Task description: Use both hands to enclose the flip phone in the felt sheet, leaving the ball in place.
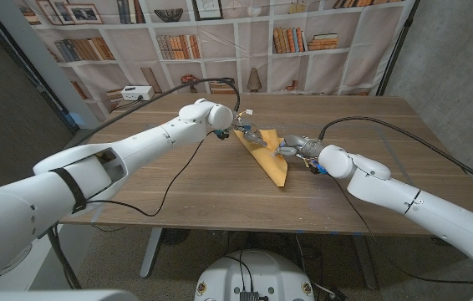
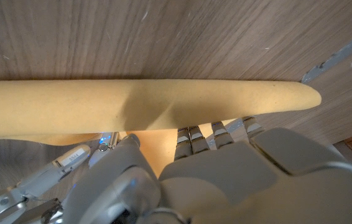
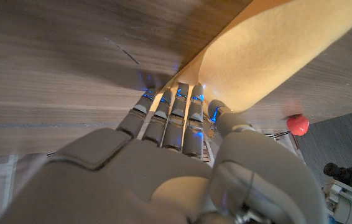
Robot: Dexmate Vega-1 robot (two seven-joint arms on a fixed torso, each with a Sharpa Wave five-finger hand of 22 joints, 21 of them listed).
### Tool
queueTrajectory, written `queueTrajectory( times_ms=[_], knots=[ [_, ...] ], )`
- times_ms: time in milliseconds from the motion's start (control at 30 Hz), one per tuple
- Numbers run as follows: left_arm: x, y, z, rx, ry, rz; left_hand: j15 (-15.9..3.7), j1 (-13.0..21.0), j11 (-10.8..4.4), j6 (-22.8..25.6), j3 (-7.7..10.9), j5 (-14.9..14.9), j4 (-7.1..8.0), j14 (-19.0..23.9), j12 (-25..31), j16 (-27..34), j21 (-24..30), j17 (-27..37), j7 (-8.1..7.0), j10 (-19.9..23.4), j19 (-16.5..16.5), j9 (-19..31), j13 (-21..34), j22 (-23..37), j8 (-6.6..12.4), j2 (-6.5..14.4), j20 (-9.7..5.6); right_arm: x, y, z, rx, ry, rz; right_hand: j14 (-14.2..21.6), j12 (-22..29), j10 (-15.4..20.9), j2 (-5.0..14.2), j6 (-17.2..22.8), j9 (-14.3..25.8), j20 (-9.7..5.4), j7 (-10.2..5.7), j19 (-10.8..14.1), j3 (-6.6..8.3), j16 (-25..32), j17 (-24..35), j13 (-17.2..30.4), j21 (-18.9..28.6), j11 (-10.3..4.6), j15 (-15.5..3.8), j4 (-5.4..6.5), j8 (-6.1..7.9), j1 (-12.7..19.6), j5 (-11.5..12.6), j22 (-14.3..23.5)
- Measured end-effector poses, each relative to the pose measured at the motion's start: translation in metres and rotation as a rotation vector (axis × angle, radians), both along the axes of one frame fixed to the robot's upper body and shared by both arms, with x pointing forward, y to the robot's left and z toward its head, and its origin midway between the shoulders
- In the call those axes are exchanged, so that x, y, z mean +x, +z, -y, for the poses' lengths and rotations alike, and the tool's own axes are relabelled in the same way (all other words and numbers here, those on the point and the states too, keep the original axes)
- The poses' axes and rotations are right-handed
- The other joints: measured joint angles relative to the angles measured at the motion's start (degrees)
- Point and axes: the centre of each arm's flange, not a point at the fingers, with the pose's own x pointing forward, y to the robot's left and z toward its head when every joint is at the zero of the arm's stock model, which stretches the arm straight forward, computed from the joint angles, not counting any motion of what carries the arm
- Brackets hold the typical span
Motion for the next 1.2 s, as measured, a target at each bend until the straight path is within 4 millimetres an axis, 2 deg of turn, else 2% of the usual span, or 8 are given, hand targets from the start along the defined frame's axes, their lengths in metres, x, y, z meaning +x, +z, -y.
queueTrajectory(
  times_ms=[233,433,533,700,833,967,1133,1200],
  knots=[
    [0.004,-0.002,0.000,-0.004,-0.002,-0.011,0.00,-0.1,0.00,0.0,0.00,0.0,0.00,0.0,0.0,0.0,0.0,0.0,0.01,0.0,0.0,0.0,0.0,0.0,-0.18,-0.1,0.00,-0.008,0.006,0.008,0.066,0.002,0.040,-1.2,-0.1,-3.9,0.47,-4.5,0.0,0.21,-1.23,0.0,-1.00,-0.3,0.0,0.3,-0.3,-0.84,0.37,-1.00,-0.23,0.5,-0.8,0.4],
    [0.005,-0.003,0.001,-0.007,-0.015,-0.018,0.00,-0.4,0.00,0.0,0.00,0.0,-0.48,0.0,0.0,0.0,0.0,0.0,0.04,0.0,0.0,0.0,0.0,0.0,0.03,-0.4,0.00,-0.024,0.013,0.018,0.116,-0.002,0.098,-2.9,-0.1,-6.9,-3.37,-8.5,0.3,0.67,-1.52,-1.1,-5.82,-0.3,0.0,0.3,-0.7,-0.84,0.80,-0.43,-0.23,-3.4,-2.9,0.4],
    [0.006,-0.003,0.002,-0.006,-0.018,-0.018,0.00,-0.4,0.00,-0.1,0.00,0.0,-0.47,0.0,0.0,0.0,0.0,0.0,0.12,0.0,0.0,0.0,0.0,0.0,0.05,-0.4,0.00,-0.030,0.015,0.021,0.131,-0.007,0.120,-3.7,-0.1,-8.1,-4.21,-9.6,0.3,0.98,-1.41,-1.4,-7.28,-0.3,0.0,0.3,-0.9,-1.08,0.79,-0.07,0.04,-5.0,-3.4,0.4],
    [0.007,-0.004,0.002,-0.006,-0.026,-0.021,0.00,-0.6,0.00,0.1,-0.24,0.0,-0.71,0.0,0.0,0.0,0.0,0.0,-0.10,0.0,0.0,0.0,0.0,0.0,0.05,-0.6,0.00,-0.042,0.017,0.029,0.170,-0.025,0.167,-3.7,-0.1,-8.4,-4.43,-9.8,0.3,0.71,-1.62,-1.7,-7.60,-0.3,0.0,0.3,-1.0,-1.15,0.79,0.12,0.04,-5.7,-3.4,0.4],
    [0.007,-0.005,0.003,-0.006,-0.032,-0.022,-0.22,-0.8,0.00,0.1,-0.24,0.0,-1.19,0.2,0.0,0.0,0.0,-0.2,-0.11,0.0,0.0,0.0,0.0,0.0,0.04,-0.8,0.00,-0.051,0.016,0.035,0.205,-0.039,0.207,-4.0,-0.1,-9.0,-3.04,-9.8,0.3,0.71,-1.62,-1.7,-7.61,-0.3,0.3,0.3,-1.0,-0.99,1.09,0.17,0.25,-5.6,-3.4,0.4],
    [0.006,-0.004,0.003,-0.006,-0.037,-0.020,-0.22,-0.8,0.00,0.1,-0.24,0.0,-1.18,0.2,0.0,0.0,0.0,-0.3,-0.11,0.0,0.0,0.0,0.0,0.0,0.07,-0.9,0.00,-0.059,0.017,0.039,0.252,-0.038,0.255,-5.0,-0.3,-11.5,-1.67,-11.0,0.3,0.69,-2.06,-1.8,-7.46,-0.3,0.2,0.3,-1.0,-0.99,1.12,0.31,0.25,-5.4,-3.1,0.4],
    [0.004,-0.007,0.003,-0.012,-0.049,-0.021,-0.22,-0.6,0.00,0.1,-0.33,0.0,-1.27,0.2,0.0,0.0,0.0,-0.3,-0.12,0.0,0.0,0.0,0.0,0.0,0.24,-1.1,0.00,-0.067,0.014,0.051,0.342,-0.025,0.304,-6.6,-0.6,-14.6,-1.55,-13.2,0.1,0.30,-2.54,-2.2,-7.79,-0.7,0.1,0.3,-1.0,-1.26,1.69,-0.03,0.25,-5.5,-3.1,0.4],
    [0.002,-0.009,0.003,-0.015,-0.053,-0.021,-0.22,-0.6,0.00,0.2,-0.30,0.0,-1.60,0.2,0.0,0.0,0.0,-0.3,-0.20,0.0,0.0,0.0,0.0,0.0,0.25,-1.1,0.00,-0.071,0.017,0.050,0.390,0.008,0.323,-7.7,-0.6,-15.7,-1.41,-14.1,0.1,0.83,-2.65,-2.7,-8.20,-1.0,0.1,0.3,-1.2,-1.27,1.96,-0.09,0.25,-5.7,-3.1,0.4]
  ],
)
